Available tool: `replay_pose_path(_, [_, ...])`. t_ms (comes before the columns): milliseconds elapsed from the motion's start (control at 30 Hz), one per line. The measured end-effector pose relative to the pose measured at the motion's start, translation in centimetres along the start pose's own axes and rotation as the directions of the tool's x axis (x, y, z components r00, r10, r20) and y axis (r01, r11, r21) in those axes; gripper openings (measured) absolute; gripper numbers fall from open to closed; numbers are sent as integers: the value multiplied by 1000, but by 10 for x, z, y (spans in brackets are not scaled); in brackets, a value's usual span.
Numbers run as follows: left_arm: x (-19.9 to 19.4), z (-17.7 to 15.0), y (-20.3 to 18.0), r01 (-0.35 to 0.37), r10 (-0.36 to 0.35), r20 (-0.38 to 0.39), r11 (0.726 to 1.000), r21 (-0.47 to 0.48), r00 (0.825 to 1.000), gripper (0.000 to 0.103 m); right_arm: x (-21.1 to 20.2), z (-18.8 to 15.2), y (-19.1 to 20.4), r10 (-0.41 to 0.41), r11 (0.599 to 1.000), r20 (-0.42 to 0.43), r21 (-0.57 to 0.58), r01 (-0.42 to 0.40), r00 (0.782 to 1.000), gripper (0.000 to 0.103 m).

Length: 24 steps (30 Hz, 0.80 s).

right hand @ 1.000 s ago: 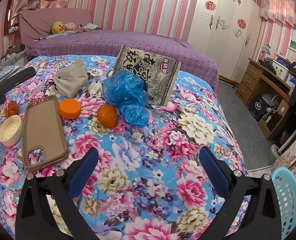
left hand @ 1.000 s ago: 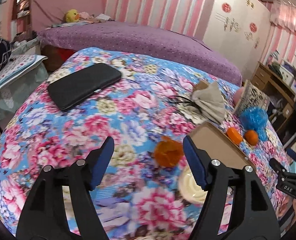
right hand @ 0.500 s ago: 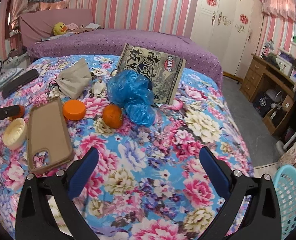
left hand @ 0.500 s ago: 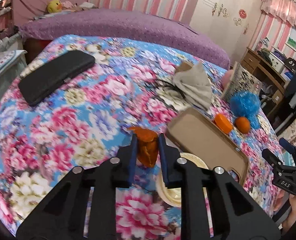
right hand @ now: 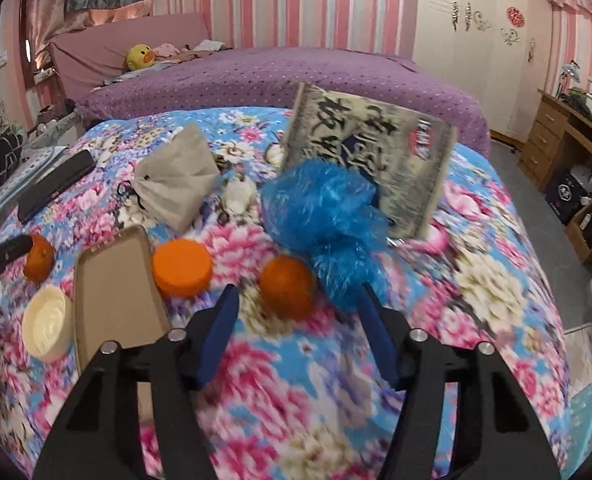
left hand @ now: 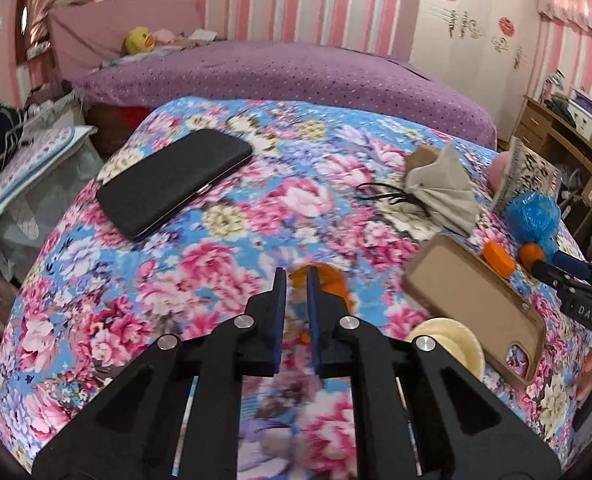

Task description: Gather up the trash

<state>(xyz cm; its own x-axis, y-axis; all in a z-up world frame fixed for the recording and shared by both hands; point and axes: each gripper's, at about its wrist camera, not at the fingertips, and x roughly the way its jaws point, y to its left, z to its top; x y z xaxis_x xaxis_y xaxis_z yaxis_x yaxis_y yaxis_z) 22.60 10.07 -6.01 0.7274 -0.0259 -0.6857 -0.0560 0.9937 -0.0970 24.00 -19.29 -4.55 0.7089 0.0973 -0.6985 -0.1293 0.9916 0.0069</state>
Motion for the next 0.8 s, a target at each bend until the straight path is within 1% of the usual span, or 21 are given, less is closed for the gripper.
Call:
replay_pose_path(33, [2, 0, 6, -2, 2, -9, 1000, -18, 1000, 11, 5, 3, 2, 12, 1000, -9, -1, -12, 1000, 55])
replay_pose_path(67, [3, 0, 9, -5, 4, -15, 1000, -27, 1000, 18, 8, 4, 3, 21, 1000, -15, -2, -21, 1000, 51])
replay_pose_path(100, [4, -1, 11, -9, 8, -21, 999, -36, 1000, 31, 11, 6, 3, 29, 1000, -22, -4, -29, 999, 46])
replay_pose_path(133, [4, -1, 13, -12, 11, -24, 999, -44, 1000, 39, 13, 6, 4, 30, 1000, -30, -9, -30, 999, 42])
replay_pose_path(167, [4, -2, 15, -15, 14, -22, 999, -46, 1000, 51, 14, 6, 5, 35, 999, -30, -9, -35, 999, 32])
replay_pose_path(200, [3, -2, 15, -19, 18, -19, 999, -46, 1000, 57, 11, 6, 4, 44, 999, -22, -7, -44, 999, 29])
replay_pose_path(300, [-1, -3, 15, -22, 22, -7, 999, -39, 1000, 64, -3, -1, 1, 30, 999, -1, -32, -30, 1000, 29])
replay_pose_path(400, [-5, -5, 10, 1, -1, -5, 1000, -26, 1000, 67, -17, -11, -8, 20, 999, -4, -42, -20, 1000, 29])
replay_pose_path(533, [-1, -7, -5, 13, -12, -14, 1000, 8, 1000, 67, -34, -30, -32, 11, 1000, -28, -13, -11, 1000, 29])
replay_pose_path(667, [7, -7, -13, 30, -30, -38, 1000, 6, 999, 66, -38, -39, -53, -7, 1000, -34, 22, 7, 999, 30])
replay_pose_path(733, [12, -7, -16, 47, -46, -50, 999, 8, 998, 59, -39, -43, -59, -2, 999, -24, 36, 3, 1000, 31])
replay_pose_path(767, [14, -7, -17, 51, -50, -61, 999, 12, 997, 50, -39, -45, -60, -2, 999, -20, 42, 3, 1000, 36])
replay_pose_path(800, [16, -8, -18, 52, -51, -72, 999, 12, 996, 41, -38, -45, -61, -6, 999, -17, 44, 7, 1000, 45])
